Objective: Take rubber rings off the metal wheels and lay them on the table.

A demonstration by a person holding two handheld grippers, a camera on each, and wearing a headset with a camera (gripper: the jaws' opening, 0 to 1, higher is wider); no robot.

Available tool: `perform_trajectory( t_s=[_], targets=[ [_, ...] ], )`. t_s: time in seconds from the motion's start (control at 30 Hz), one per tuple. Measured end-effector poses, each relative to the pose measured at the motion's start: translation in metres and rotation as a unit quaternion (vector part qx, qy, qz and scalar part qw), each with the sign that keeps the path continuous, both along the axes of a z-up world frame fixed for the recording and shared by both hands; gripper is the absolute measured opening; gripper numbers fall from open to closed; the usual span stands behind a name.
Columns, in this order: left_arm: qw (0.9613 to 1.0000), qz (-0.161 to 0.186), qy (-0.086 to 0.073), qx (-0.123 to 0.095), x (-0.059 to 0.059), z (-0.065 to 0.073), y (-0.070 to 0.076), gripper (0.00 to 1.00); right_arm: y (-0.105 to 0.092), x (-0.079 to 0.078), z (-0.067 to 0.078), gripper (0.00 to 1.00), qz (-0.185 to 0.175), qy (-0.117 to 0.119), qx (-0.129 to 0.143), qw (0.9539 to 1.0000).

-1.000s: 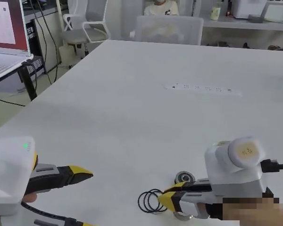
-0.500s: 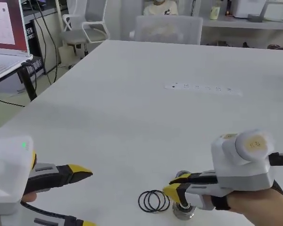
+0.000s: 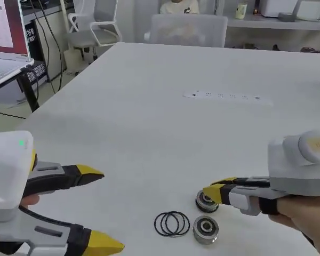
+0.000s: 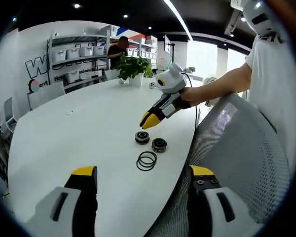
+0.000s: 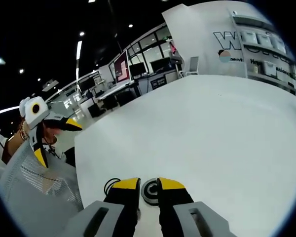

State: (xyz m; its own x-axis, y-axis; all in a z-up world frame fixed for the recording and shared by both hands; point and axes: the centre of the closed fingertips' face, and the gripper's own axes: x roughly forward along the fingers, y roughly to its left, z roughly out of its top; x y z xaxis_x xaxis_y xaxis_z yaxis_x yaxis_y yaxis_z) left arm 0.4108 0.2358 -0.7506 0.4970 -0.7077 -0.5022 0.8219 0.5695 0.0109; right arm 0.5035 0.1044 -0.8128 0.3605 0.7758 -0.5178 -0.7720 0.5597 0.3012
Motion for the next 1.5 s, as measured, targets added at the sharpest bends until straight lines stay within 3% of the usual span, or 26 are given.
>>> perform_trajectory(
  t_s=[0.13, 0.37, 0.87, 1.3, 1.5],
  targets=[
    [0.9998, -0.007, -0.017, 0.001, 0.012, 0.013, -0.002, 0.72, -0.009, 0.002, -0.005, 0.11, -0.005, 0.003, -0.010, 0.9999],
    [0.9983, -0.023, -0.043, 0.030, 0.033, 0.021, -0.008, 0.70, -0.017, -0.001, -0.014, 0.13, 0.004, 0.011, -0.026, 0.9996],
    [0.9916, -0.092, -0.080, 0.042, 0.063, 0.034, -0.061, 0.57, -0.021, -0.012, -0.035, 0.18, 0.037, 0.013, -0.073, 0.9966],
    [0.9853, -0.141, -0.087, 0.040, 0.079, 0.028, -0.109, 0.49, -0.019, -0.014, -0.037, 0.20, 0.047, 0.006, -0.075, 0.9960],
    [0.9860, -0.145, -0.074, 0.038, 0.089, 0.009, -0.122, 0.41, -0.019, -0.014, -0.037, 0.20, 0.047, 0.007, -0.074, 0.9961]
  ],
)
